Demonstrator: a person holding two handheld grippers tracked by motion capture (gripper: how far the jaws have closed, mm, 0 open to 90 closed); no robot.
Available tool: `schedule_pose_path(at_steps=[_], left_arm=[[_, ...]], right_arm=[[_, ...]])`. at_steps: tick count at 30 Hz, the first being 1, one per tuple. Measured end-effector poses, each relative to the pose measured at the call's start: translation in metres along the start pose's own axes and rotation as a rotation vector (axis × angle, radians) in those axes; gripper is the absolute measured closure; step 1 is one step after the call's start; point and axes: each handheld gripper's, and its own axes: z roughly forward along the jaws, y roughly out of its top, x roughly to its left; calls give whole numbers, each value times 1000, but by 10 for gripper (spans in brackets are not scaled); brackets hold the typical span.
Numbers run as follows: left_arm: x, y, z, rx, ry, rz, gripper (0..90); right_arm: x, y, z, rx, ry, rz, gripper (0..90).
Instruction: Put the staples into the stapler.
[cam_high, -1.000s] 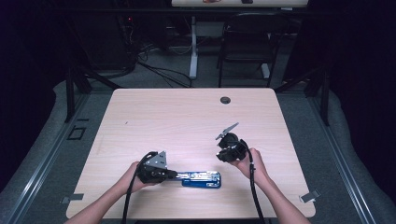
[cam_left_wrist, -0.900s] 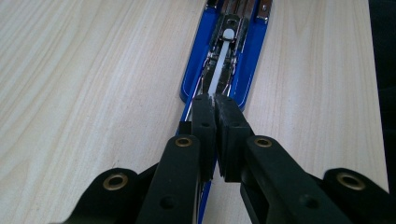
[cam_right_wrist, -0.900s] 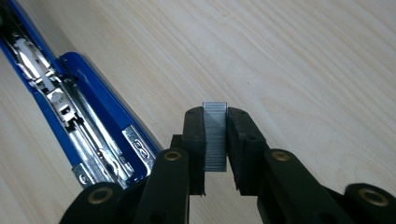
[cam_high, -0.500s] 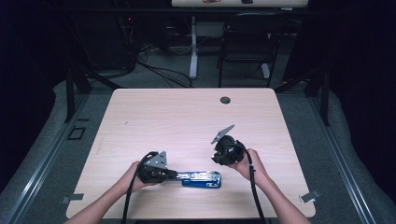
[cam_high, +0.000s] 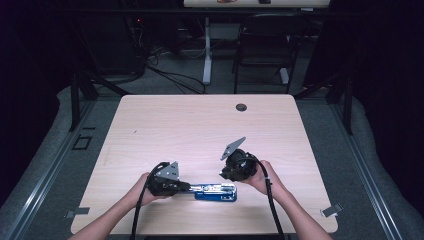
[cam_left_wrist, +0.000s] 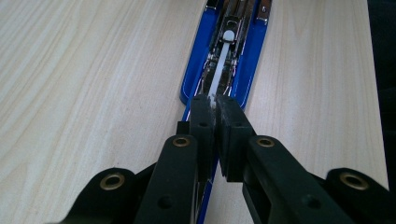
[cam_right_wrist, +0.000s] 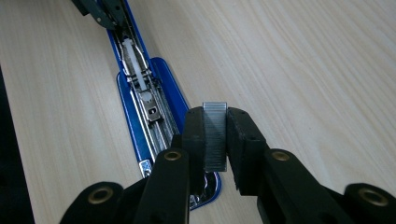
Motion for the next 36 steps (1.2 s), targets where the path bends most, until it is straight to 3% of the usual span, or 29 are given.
schedule_pose_path(at_steps=[9, 17, 36], left_arm=[[0, 0, 0, 0, -3, -1, 857], [0, 1, -1, 20, 12, 4, 857], [1, 0, 0, 4, -5, 1, 856]], right_arm=[[7, -1, 5, 5, 62, -78, 784], [13, -2, 12, 43, 87, -131, 784], [16, -6, 25, 92, 101, -182, 782]])
